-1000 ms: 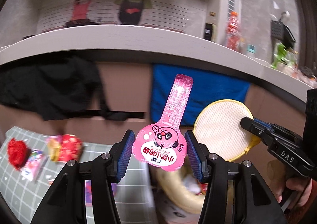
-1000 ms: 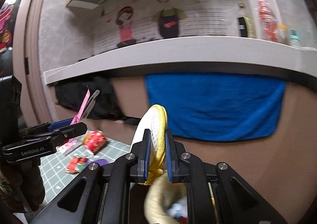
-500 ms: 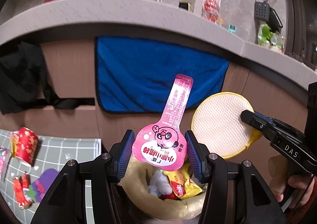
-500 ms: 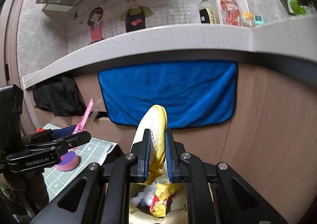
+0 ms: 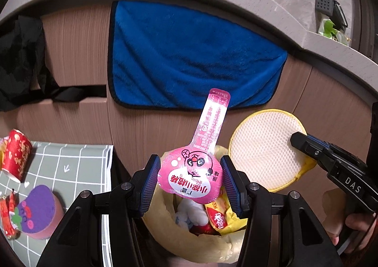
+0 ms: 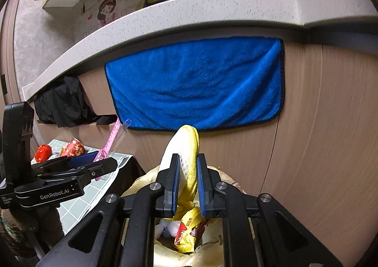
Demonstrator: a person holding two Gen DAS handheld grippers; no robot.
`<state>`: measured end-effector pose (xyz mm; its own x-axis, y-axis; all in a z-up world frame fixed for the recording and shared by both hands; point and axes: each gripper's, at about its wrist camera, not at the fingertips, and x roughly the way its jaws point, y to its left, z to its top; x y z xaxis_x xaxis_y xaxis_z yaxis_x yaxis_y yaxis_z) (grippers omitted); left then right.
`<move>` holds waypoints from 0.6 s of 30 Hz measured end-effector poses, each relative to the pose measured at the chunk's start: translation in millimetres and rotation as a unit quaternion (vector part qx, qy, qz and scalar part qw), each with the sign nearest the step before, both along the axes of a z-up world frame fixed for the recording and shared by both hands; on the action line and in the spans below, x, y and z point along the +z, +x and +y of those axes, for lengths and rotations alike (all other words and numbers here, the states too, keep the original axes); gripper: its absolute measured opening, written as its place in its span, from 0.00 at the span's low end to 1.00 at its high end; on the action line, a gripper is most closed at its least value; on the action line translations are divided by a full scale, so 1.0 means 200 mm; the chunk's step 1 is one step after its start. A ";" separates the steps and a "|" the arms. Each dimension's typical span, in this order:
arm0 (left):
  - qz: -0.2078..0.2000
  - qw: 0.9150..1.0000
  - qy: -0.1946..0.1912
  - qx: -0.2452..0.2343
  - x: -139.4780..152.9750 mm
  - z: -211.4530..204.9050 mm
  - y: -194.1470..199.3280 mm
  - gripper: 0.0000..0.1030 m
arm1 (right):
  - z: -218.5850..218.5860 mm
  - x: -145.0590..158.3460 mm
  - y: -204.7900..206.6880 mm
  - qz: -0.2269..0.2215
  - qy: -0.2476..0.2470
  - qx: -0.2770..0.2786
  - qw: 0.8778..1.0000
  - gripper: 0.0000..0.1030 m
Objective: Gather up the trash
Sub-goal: 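Carry the pink wrapper and yellow-rimmed lid over the bin with both grippers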
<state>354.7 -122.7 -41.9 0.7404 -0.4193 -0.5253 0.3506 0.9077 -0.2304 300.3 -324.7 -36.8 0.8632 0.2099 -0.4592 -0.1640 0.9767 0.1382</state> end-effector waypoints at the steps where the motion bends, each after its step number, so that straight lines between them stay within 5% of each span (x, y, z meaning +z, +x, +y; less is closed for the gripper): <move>1: 0.002 1.000 -0.001 0.001 -0.01 0.00 0.01 0.52 | 0.00 -0.01 0.00 0.002 0.001 0.000 1.000 0.12; 18: 0.020 1.000 0.003 -0.006 -0.12 -0.03 0.09 0.52 | -0.01 -0.17 0.12 0.043 0.011 -0.003 0.999 0.12</move>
